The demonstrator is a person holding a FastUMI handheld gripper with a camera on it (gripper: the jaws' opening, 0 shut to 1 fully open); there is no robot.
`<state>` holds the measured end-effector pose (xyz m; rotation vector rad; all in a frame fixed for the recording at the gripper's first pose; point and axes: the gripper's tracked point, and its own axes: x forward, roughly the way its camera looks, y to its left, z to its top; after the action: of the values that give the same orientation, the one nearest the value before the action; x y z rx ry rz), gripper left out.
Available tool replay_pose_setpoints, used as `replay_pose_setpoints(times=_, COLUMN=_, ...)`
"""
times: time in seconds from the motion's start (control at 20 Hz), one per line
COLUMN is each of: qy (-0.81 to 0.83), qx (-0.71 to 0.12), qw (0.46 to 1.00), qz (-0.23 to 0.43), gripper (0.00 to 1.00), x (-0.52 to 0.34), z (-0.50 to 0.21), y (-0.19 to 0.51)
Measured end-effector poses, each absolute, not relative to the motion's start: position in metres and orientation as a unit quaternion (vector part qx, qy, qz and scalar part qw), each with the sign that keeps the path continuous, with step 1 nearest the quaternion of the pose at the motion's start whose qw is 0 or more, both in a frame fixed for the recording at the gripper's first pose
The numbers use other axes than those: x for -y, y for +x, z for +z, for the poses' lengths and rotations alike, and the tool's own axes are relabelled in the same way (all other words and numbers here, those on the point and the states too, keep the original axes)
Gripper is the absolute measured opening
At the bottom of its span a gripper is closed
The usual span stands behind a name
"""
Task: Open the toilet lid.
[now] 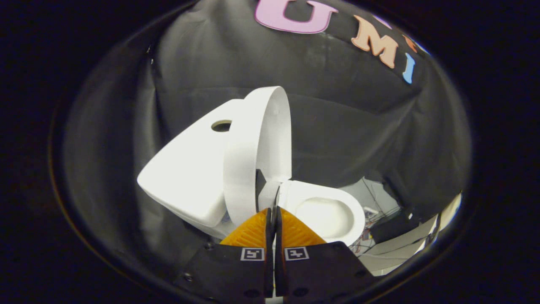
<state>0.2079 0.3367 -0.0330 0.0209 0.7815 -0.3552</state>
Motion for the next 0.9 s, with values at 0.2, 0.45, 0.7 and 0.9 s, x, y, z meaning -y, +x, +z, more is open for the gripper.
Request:
replay_pose_setpoints(times=0.2, qy=-0.01, qx=-0.395, qw=0.904, qz=-0.162, gripper=0.04, x=-0.337, z=-0.035, y=0.207)
replay_pose_setpoints(times=0.45, qy=-0.016, qx=-0.403, qw=0.901, qz=-0.161, gripper=0.08, x=-0.331, z=-0.042, y=0.204)
replay_pose_setpoints(times=0.7, qy=-0.01, qx=-0.391, qw=0.906, qz=-0.16, gripper=0.48, x=-0.321, z=-0.03, y=0.201)
replay_pose_setpoints(times=0.9, qy=0.001, qx=-0.373, qw=0.915, qz=-0.153, gripper=0.84, x=-0.323, z=-0.028, y=0.197)
